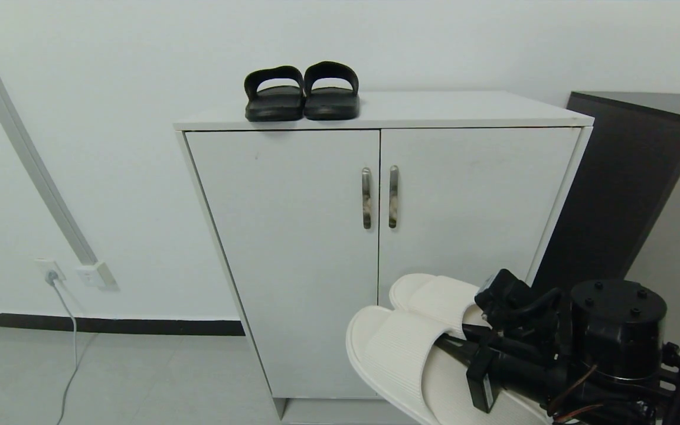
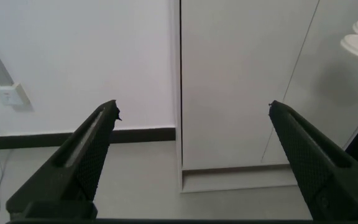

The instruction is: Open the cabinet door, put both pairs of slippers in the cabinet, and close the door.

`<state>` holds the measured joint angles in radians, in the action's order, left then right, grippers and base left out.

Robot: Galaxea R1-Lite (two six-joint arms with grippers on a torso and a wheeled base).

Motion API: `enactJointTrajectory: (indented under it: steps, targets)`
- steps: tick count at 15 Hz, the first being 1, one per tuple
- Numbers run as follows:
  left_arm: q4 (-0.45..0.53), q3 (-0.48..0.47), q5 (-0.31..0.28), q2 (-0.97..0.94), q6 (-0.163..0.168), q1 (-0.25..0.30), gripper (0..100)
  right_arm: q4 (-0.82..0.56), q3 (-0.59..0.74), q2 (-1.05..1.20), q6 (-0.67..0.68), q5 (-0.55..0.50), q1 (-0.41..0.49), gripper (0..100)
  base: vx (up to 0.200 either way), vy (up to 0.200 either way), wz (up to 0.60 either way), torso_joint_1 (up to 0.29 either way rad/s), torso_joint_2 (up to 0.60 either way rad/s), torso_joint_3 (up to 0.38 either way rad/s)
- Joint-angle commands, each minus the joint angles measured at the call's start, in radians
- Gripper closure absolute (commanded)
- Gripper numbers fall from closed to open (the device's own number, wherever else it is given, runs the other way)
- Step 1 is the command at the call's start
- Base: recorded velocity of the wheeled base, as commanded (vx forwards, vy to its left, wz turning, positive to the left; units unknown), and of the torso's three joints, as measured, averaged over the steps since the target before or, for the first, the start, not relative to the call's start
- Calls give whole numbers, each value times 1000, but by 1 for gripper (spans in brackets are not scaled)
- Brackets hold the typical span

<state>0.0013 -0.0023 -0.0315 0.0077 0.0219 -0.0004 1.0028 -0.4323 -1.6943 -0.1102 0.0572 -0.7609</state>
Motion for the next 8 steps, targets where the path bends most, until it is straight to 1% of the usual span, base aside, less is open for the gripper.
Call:
enactJointTrajectory:
  steps: [1, 2, 3, 5, 7, 8]
  targets:
    - [-9, -80, -13, 66, -7, -6, 0, 0, 0, -4, 1, 1, 0, 100, 0, 0, 0, 0, 0, 0]
    - [-6, -192, -39, 135, -48, -7, 0, 0, 0, -2, 1, 1, 0, 100, 0, 0, 0, 0, 0, 0]
    - [-6, -258, -94, 222, -53, -9, 0, 2, 0, -2, 1, 0, 0, 100, 0, 0, 0, 0, 0, 0]
    - [-24, -311, -196, 380, -53, -9, 0, 2, 0, -2, 1, -2, 0, 100, 0, 0, 0, 0, 0, 0]
    - [-86, -361, -321, 525, -53, -9, 0, 0, 1, -2, 0, -4, 0, 100, 0, 0, 0, 0, 0, 0]
    - [-106, -380, -346, 565, -51, -9, 0, 0, 1, -2, 0, -2, 0, 100, 0, 0, 0, 0, 0, 0]
